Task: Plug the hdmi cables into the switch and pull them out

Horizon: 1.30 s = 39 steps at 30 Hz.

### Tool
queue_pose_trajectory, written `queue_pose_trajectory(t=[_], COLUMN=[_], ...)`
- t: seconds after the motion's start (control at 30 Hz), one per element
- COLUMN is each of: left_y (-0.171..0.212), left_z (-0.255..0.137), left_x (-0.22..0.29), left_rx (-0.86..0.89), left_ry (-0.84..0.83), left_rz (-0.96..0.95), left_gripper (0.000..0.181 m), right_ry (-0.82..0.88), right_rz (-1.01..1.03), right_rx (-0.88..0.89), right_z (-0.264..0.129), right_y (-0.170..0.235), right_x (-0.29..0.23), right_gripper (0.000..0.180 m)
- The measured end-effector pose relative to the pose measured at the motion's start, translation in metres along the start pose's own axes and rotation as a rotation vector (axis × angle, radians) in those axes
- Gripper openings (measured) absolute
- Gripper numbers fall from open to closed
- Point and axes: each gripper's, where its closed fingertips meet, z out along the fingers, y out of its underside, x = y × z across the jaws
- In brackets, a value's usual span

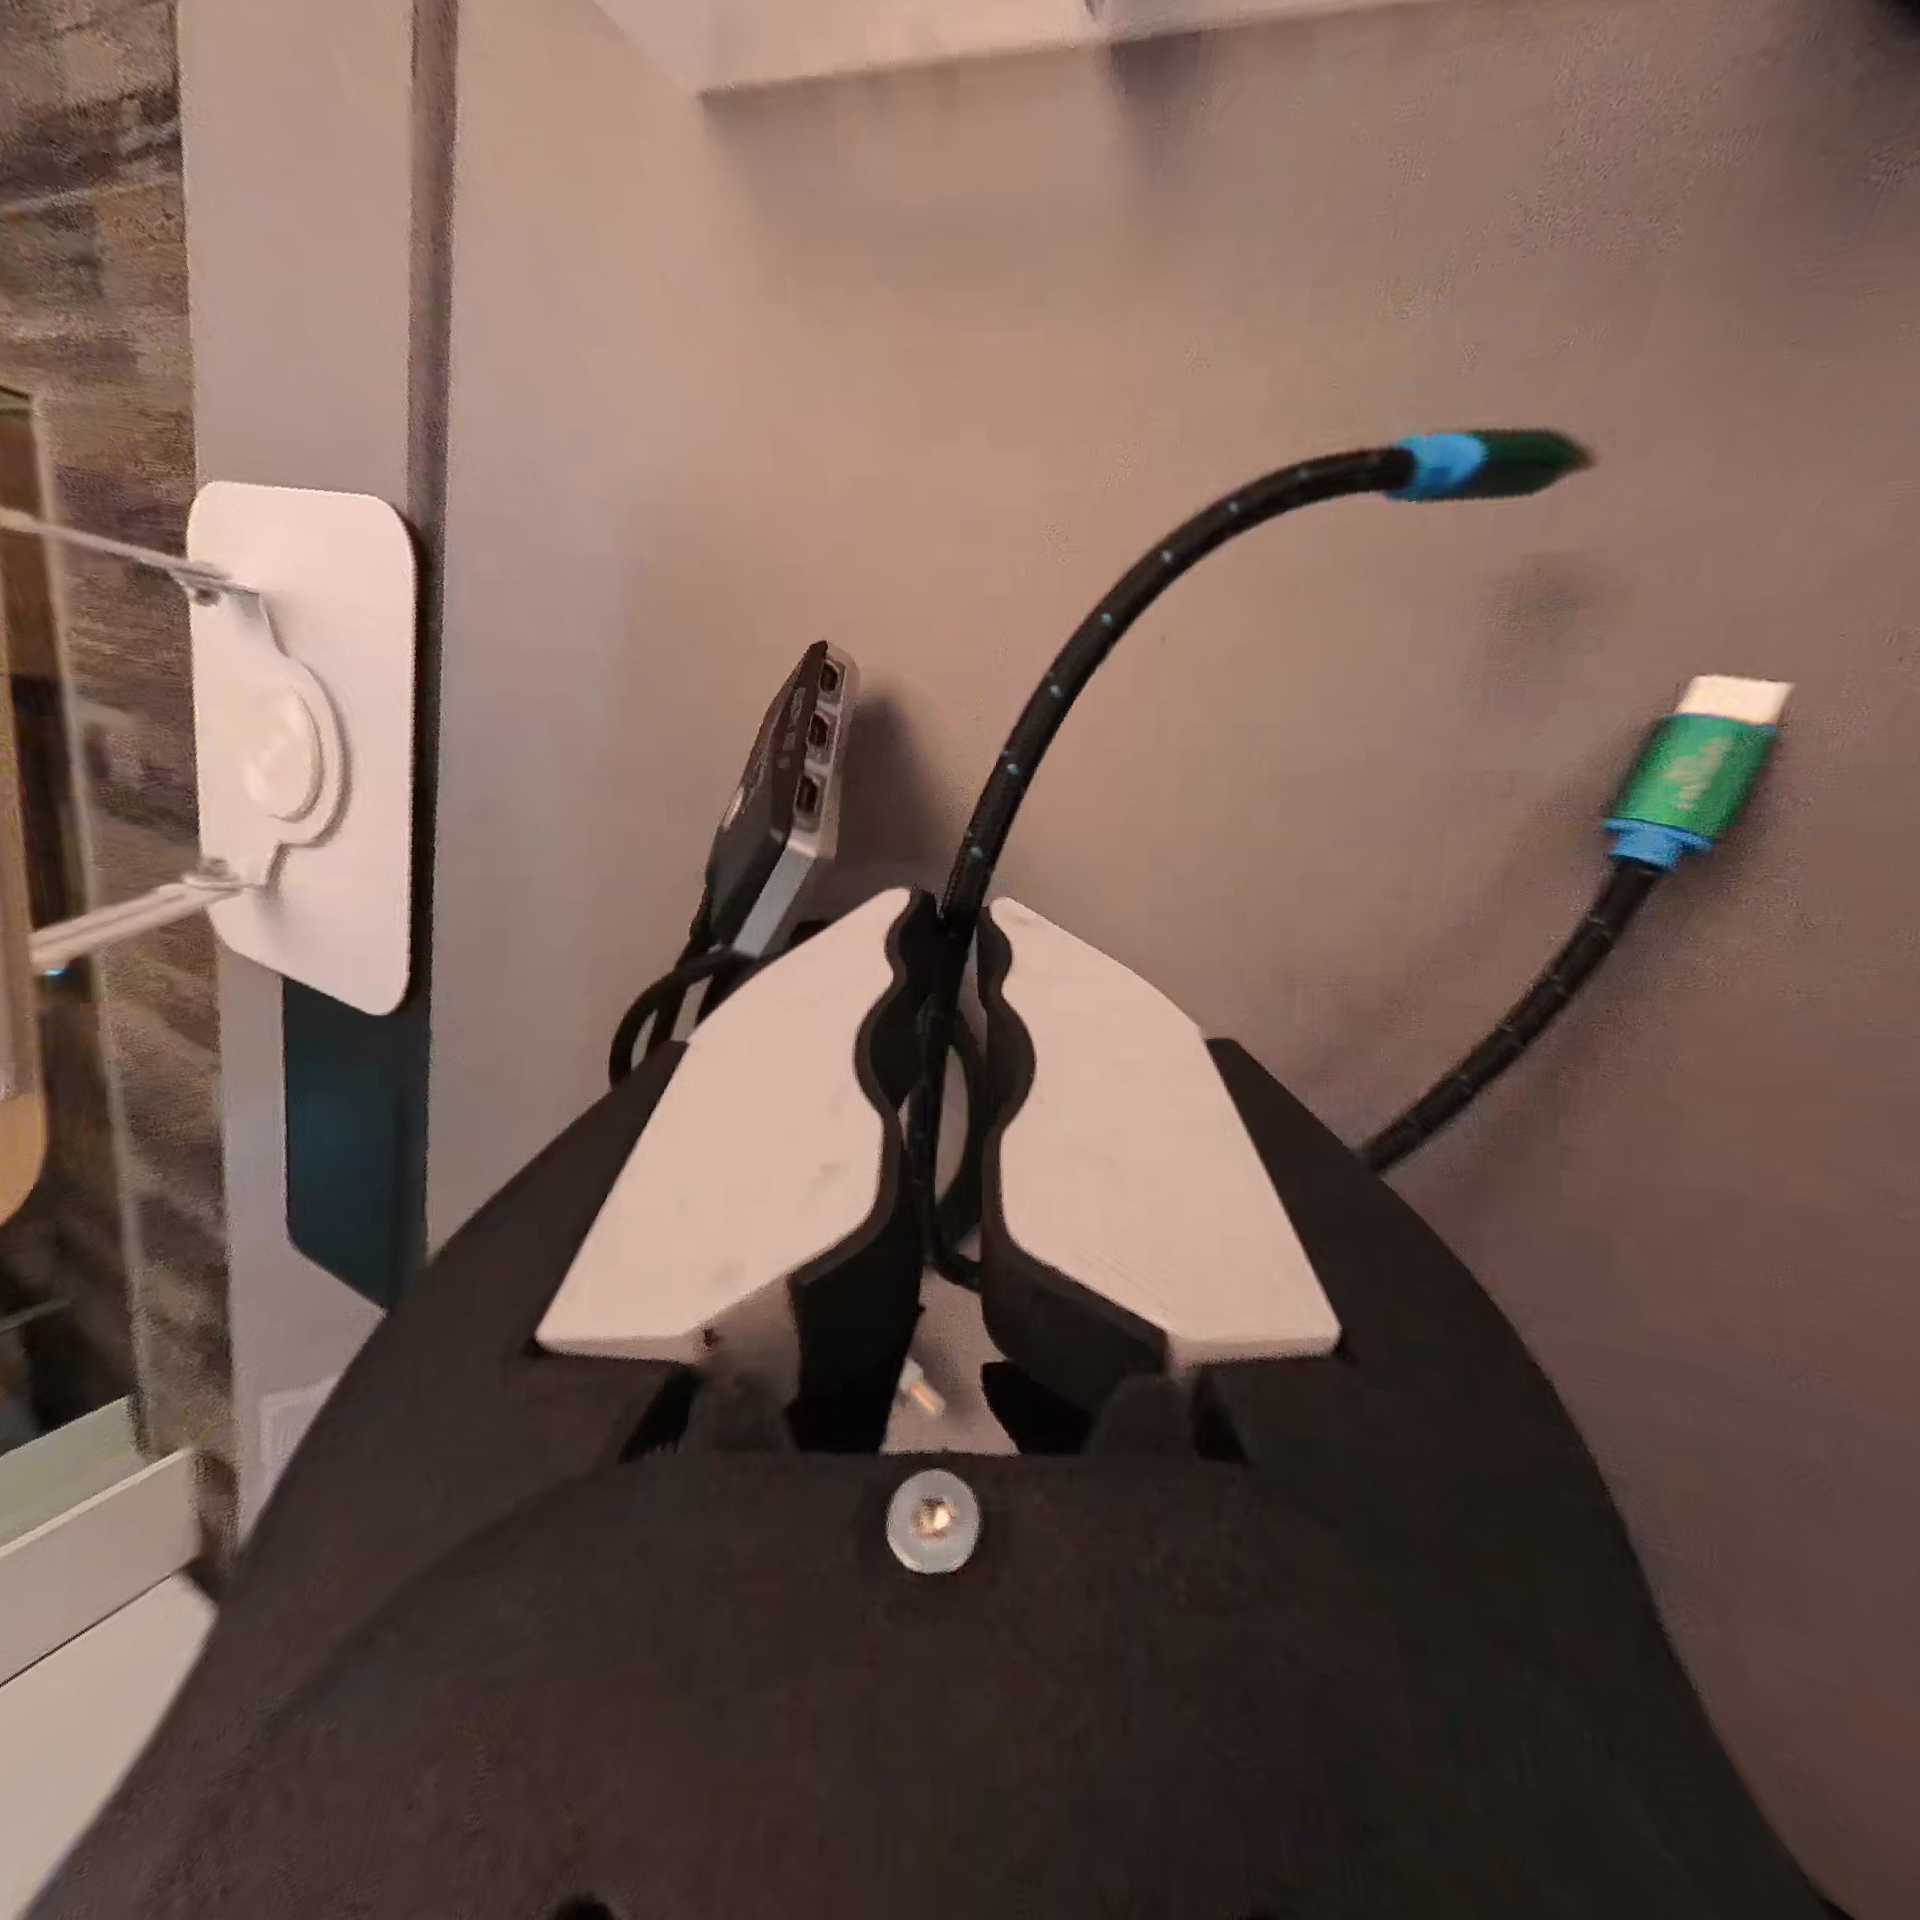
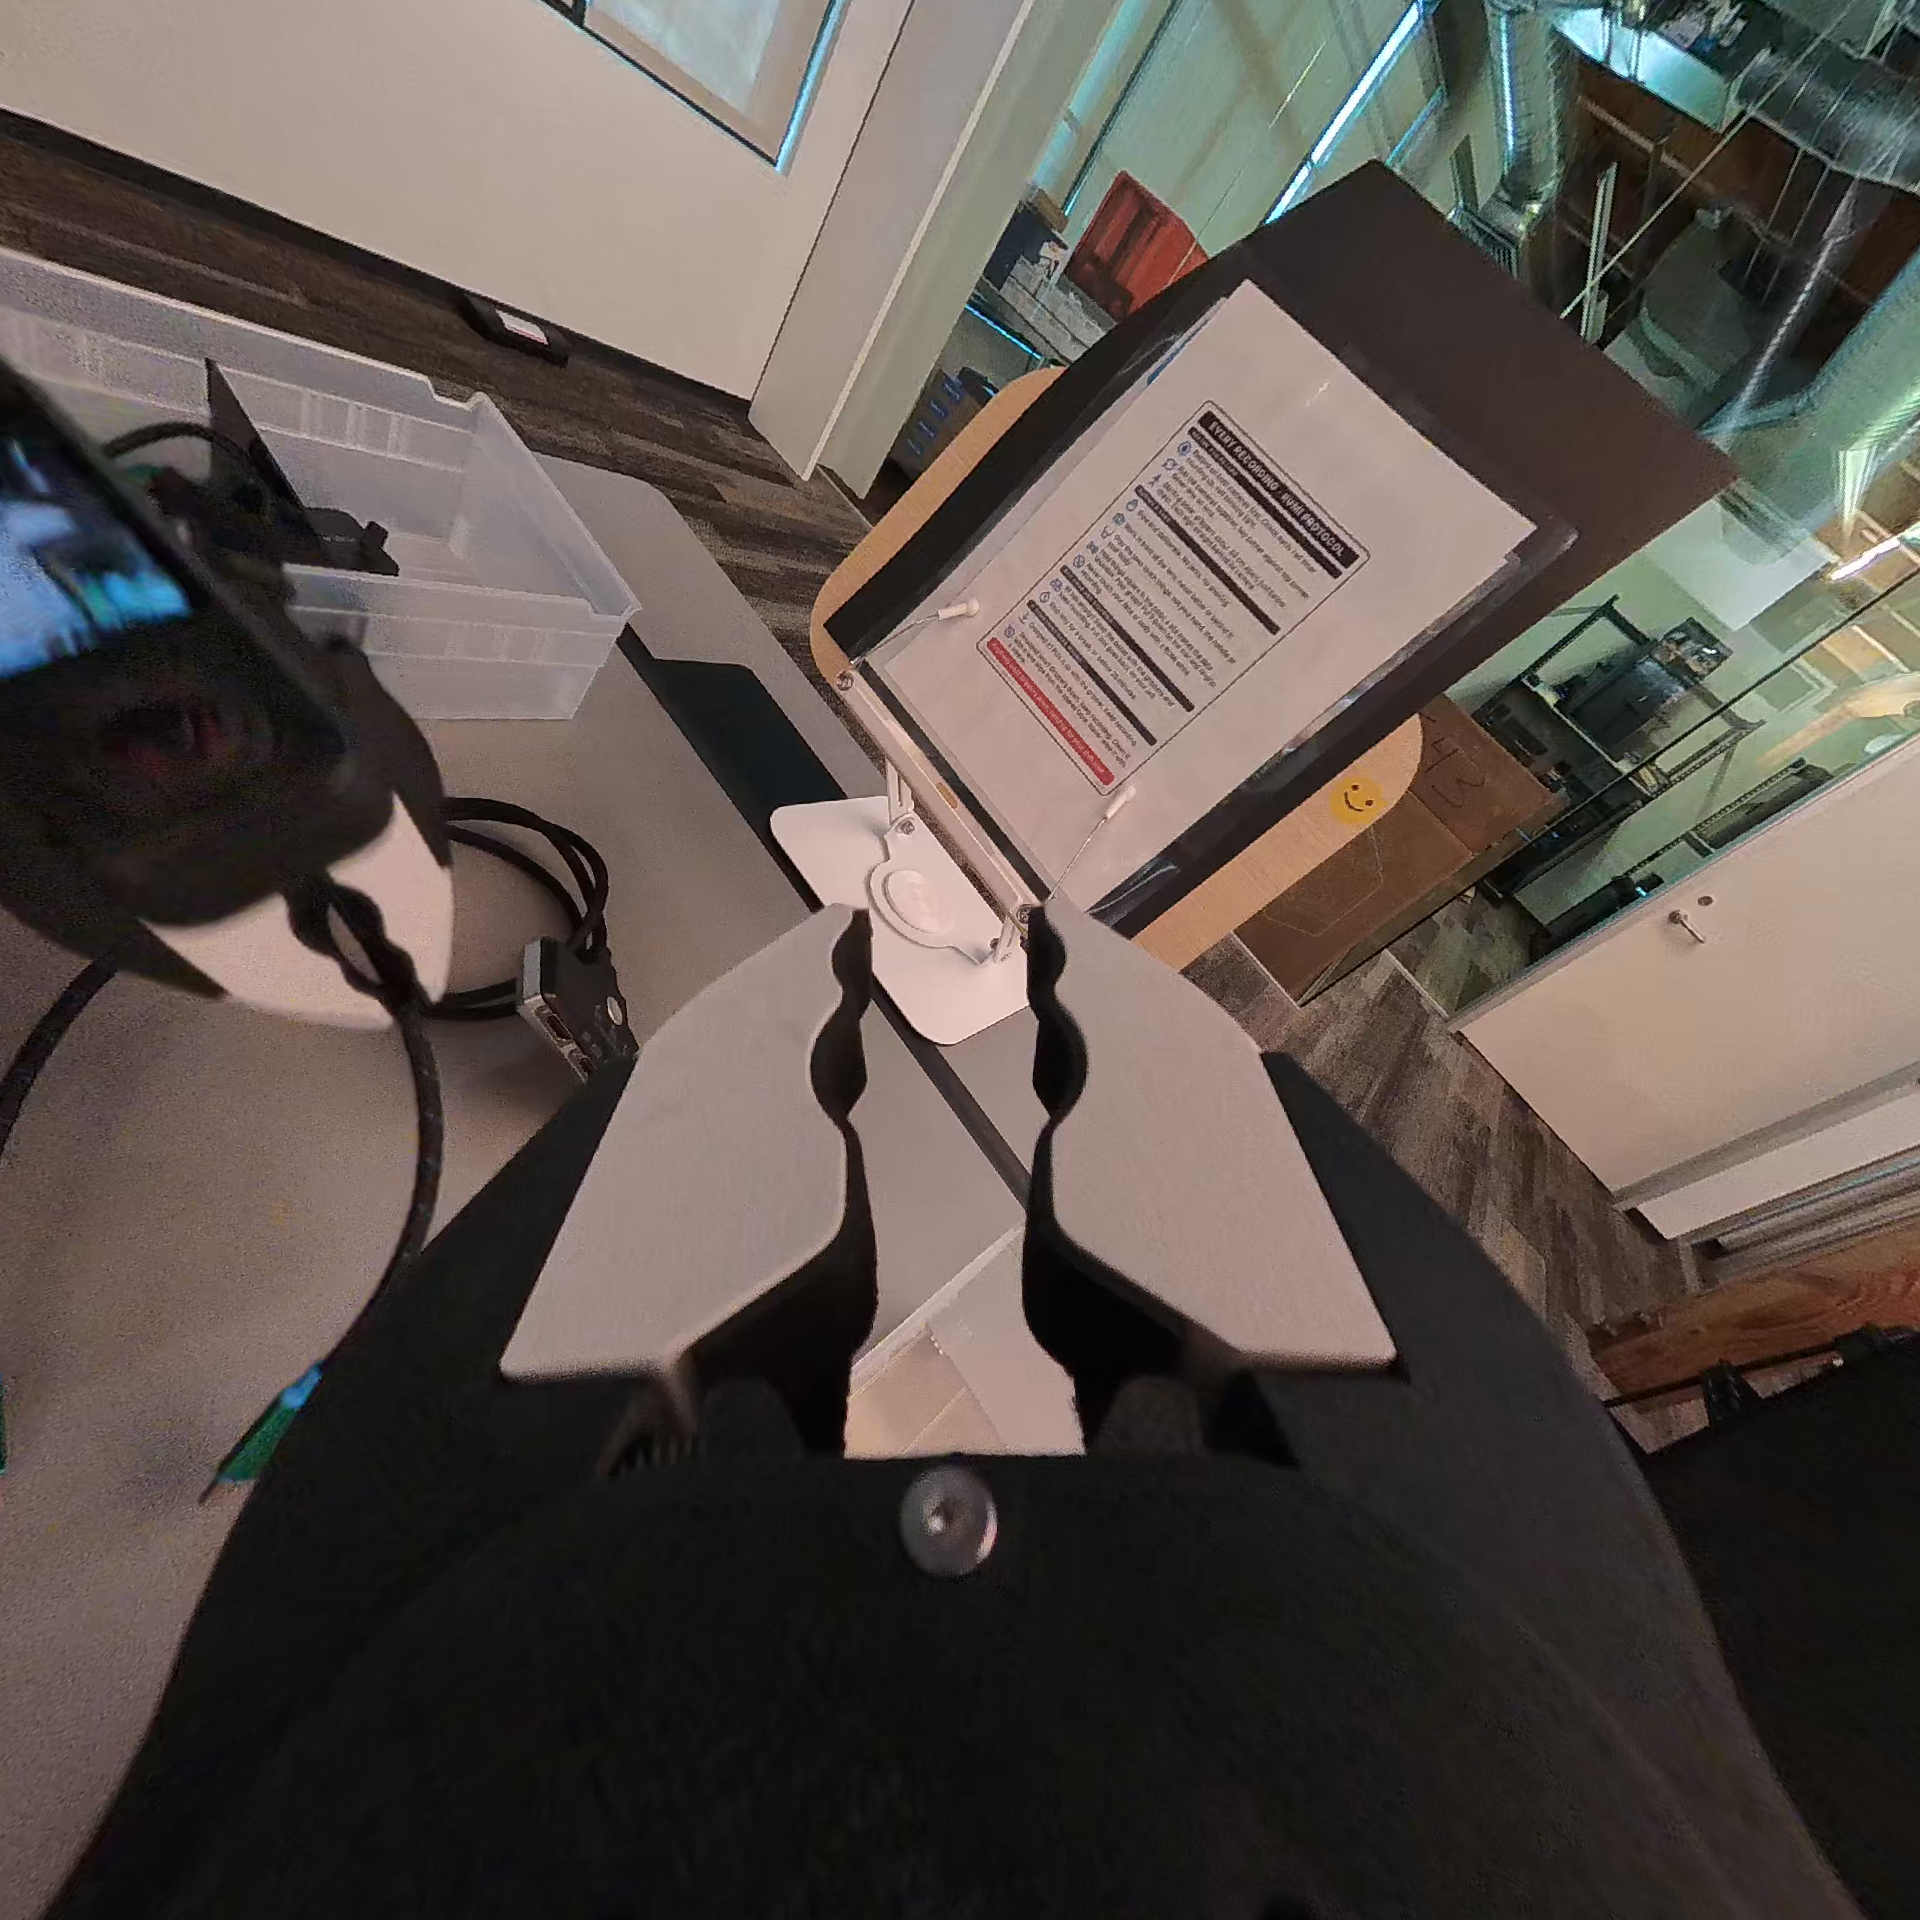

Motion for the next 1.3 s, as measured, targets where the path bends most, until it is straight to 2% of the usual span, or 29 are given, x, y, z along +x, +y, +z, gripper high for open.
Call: queue_pose_trajectory(t=[0.03, 0.1, 0.17, 0.27, 0.33, 0.43, 0.5, 0.57, 0.63, 0.77, 0.87, 1.0, 1.07, 1.3], left_y=[-0.002, -0.005, -0.008, -0.013, -0.017, -0.004, 0.032, 0.099, 0.169, 0.278, 0.328, 0.363, 0.372, 0.369], left_z=[0.01, 0.028, 0.038, 0.034, 0.012, -0.056, -0.111, -0.153, -0.168, -0.16, -0.139, -0.114, -0.103, -0.079], left_x=[0.002, 0.009, 0.011, 0.003, -0.014, -0.063, -0.105, -0.14, -0.146, -0.138, -0.132, -0.14, -0.141, -0.133], left_rx=[-0.004, 0.003, 0.019, 0.079, 0.145, 0.275, 0.34, 0.321, 0.245, 0.023, -0.16, -0.296, -0.312, -0.37], left_ry=[-0.005, 0.014, 0.018, 0.015, -0.02, -0.186, -0.356, -0.506, -0.511, -0.508, -0.473, -0.501, -0.483, -0.412], left_rz=[0.018, 0.041, 0.05, 0.016, -0.021, -0.079, -0.174, -0.317, -0.432, -0.541, -0.647, -0.711, -0.752, -0.626], left_gripper=[0.007, 0.007, 0.014, 0.029, 0.039, 0.04, 0.04, 0.039, 0.039, 0.038, 0.04, 0.048, 0.047, 0.047], right_ry=[-0.004, -0.008, -0.01, -0.002, 0.005, 0.015, 0.021, 0.028, 0.029, 0.025, 0.022, 0.016, 0.011, -0.022], right_rz=[-0.002, -0.011, -0.025, -0.043, -0.042, -0.033, -0.033, -0.033, -0.031, -0.039, -0.042, -0.042, -0.044, -0.064], right_rx=[-0.002, -0.005, -0.015, -0.027, -0.019, -0.003, 0.003, 0.007, 0.006, -0.021, -0.044, -0.057, -0.065, -0.09], right_z=[0.001, 0.002, 0.003, 0.003, 0.0, -0.005, -0.008, -0.01, -0.011, -0.006, -0.002, 0.001, 0.003, 0.011], right_y=[0.0, 0.001, 0.002, 0.004, 0.003, 0.0, -0.001, -0.001, -0.001, 0.004, 0.008, 0.01, 0.012, 0.016], right_x=[-0.001, -0.002, -0.002, -0.001, 0.001, 0.004, 0.006, 0.007, 0.007, 0.006, 0.004, 0.002, 0.0, -0.008], right_gripper=[0.029, 0.029, 0.029, 0.029, 0.029, 0.029, 0.029, 0.029, 0.029, 0.029, 0.029, 0.029, 0.029, 0.029])
